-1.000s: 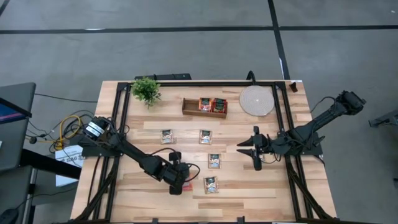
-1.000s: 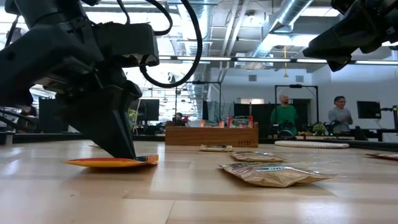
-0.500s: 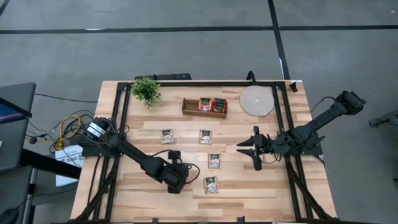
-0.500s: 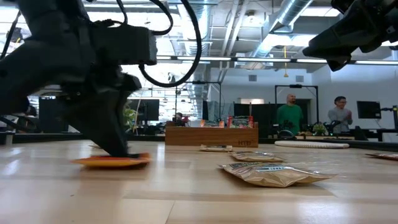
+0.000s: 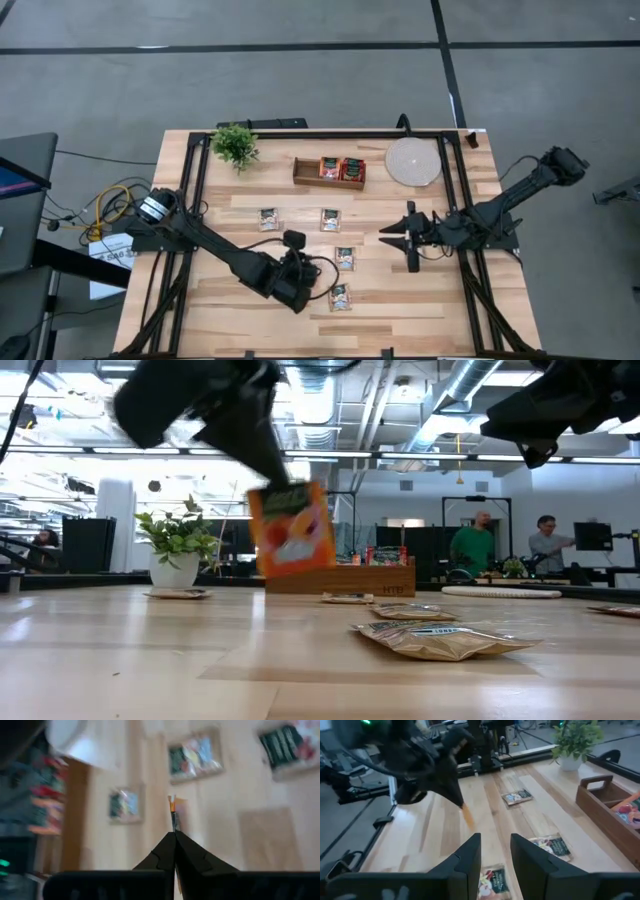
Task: Pick & Place Tea
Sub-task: Put the orange tea bag into the middle section of the wooden organizer
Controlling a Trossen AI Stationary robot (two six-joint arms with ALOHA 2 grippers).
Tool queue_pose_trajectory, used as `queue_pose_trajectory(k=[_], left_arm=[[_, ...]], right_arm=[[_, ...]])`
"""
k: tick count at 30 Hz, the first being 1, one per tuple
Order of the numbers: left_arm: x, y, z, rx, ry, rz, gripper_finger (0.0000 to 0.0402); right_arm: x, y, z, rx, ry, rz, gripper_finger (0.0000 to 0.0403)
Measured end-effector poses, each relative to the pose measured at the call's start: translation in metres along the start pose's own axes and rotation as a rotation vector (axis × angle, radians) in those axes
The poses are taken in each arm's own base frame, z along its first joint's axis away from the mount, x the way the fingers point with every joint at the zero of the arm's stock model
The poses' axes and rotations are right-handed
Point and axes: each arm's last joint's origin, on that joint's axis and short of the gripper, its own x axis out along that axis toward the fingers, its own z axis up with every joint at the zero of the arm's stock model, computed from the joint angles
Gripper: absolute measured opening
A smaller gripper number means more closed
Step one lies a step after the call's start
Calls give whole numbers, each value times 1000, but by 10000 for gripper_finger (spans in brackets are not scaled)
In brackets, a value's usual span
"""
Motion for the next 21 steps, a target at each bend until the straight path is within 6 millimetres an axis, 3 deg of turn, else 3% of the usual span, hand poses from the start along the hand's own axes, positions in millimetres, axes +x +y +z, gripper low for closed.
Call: queue_pose_trajectory(k=[9,21], left_arm=[[5,36,29,49,-58,89,0],[25,68,43,25,-112,91,0]], right_arm=[[26,-6,-3,-75,-10,-11,131],[80,-10,10,-233,77,-113,210]])
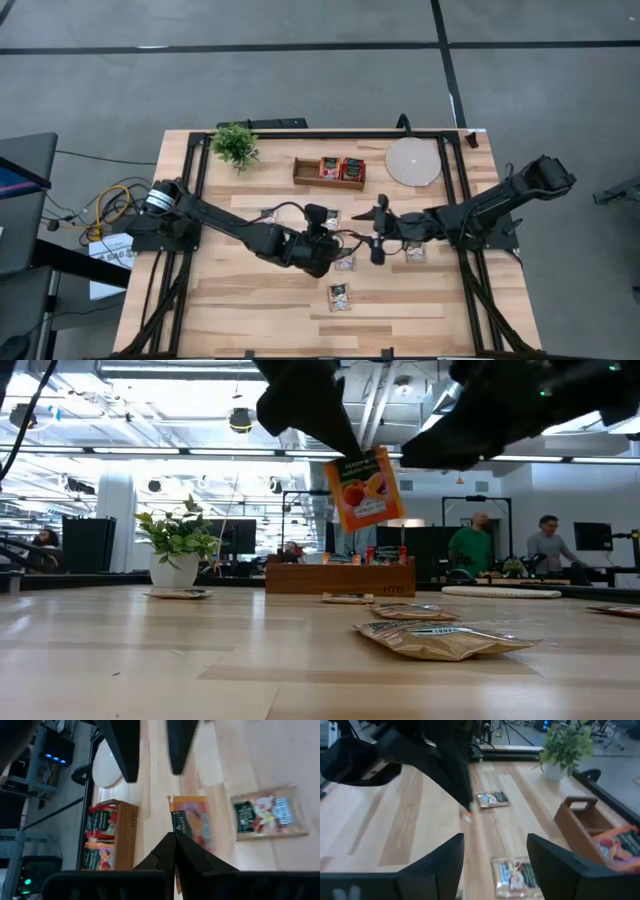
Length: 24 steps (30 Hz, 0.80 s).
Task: Pick & Place Tea
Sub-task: Put the orange tea bag into the middle section of the wooden organizer
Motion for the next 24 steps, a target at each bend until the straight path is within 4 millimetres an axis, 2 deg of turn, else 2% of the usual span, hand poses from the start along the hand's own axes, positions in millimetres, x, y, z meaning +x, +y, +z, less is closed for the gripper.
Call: queue_pose_trajectory(k=[7,14,18,24], left_arm=[[5,6,-1,-2,11,7,0],[5,7,0,5,1,10,0],[5,7,0,5,-1,4,0],[5,7,0,5,-2,0,0]], right_arm=[[21,1,9,-44,23,-17,219],[30,0,14,-37,27,4,208],[32,0,15,-39,30,-1,186],[33,-1,15,-45,37,-2,128]])
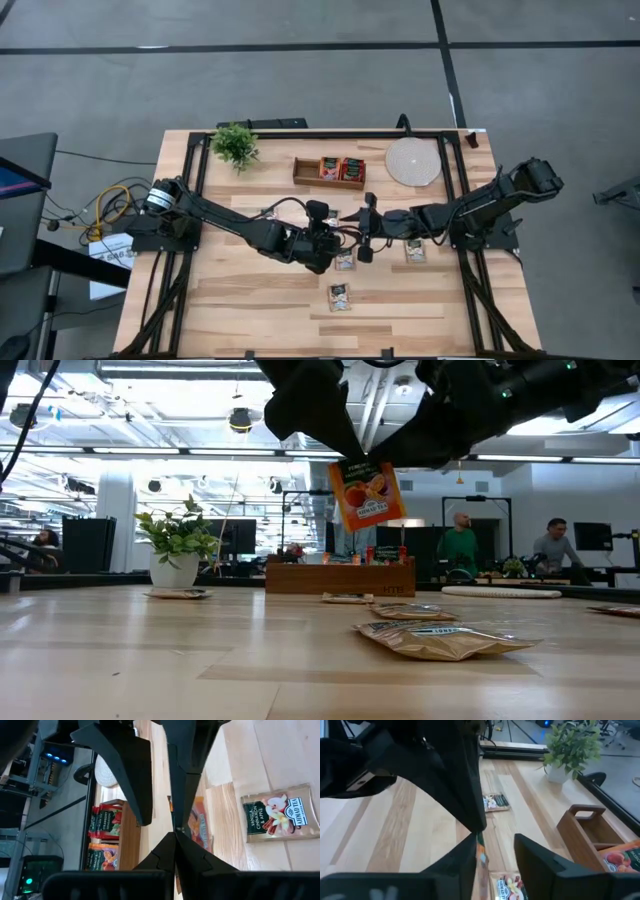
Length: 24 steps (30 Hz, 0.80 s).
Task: Pick & Place Tea
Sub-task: Put the orange tea bag into the middle section of the wooden organizer
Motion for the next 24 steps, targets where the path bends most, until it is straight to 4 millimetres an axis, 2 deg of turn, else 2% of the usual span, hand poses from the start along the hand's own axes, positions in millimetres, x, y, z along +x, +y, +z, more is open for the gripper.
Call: queue_pose_trajectory(k=[4,12,17,24], left_arm=[[0,0,0,0,0,0,0],[0,0,1,-3,-5,1,0],[0,0,1,-3,-5,2,0],[0,0,1,-2,-5,2,0]], right_arm=[[0,0,-1,-3,7,1,97],[0,0,-2,-8,21,1,60],[0,0,-3,-12,25,1,10],[0,0,-2,-10,22,0,2]])
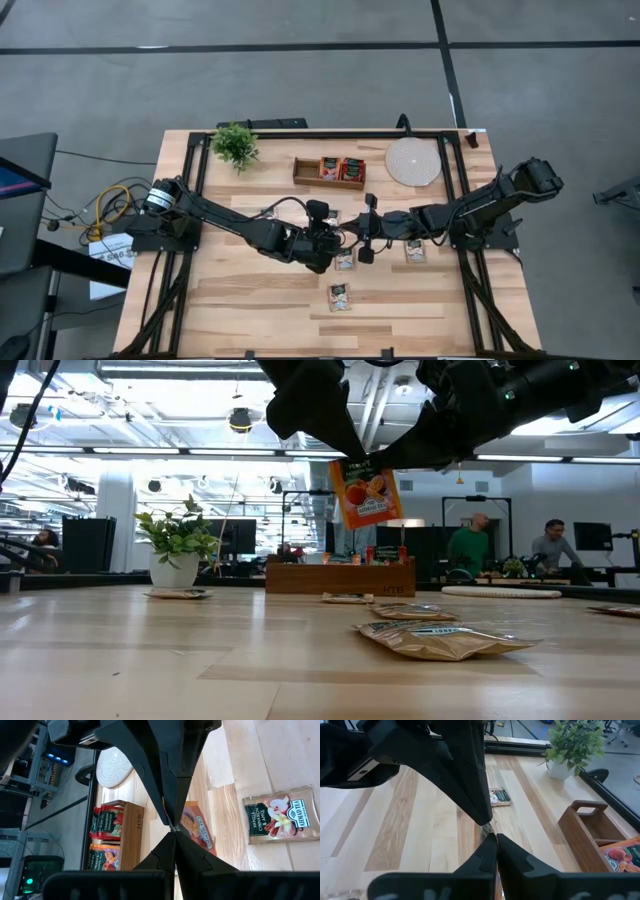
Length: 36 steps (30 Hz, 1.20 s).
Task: Pick & Place Tea
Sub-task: Put the orange tea bag into the middle section of the wooden organizer
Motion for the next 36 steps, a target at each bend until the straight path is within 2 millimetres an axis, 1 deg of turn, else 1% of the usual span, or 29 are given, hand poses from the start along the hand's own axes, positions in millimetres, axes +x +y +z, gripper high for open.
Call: queue_pose_trajectory(k=[11,16,20,23,25,27,29,31,36], left_arm=[[0,1,0,0,13,51,3],[0,1,-2,14,29,51,27],[-2,1,-8,54,90,133,57],[-5,1,-21,72,193,195,76],[-8,1,-32,28,270,192,85],[-11,0,-46,-36,360,171,89],[-11,-5,-64,-76,445,187,90],[-10,-12,-82,-95,498,216,90],[-8,-38,-119,-108,529,246,90]], right_arm=[[0,-1,0,11,-5,-36,0],[0,-1,1,22,-8,-40,0],[1,-9,0,66,-2,-137,0],[5,-22,2,105,-21,-221,0],[8,-35,3,132,-37,-263,0],[11,-51,4,159,-52,-309,0],[13,-67,4,186,-63,-330,0],[15,-83,4,213,-79,-318,0],[18,-118,0,285,-113,-316,0]])
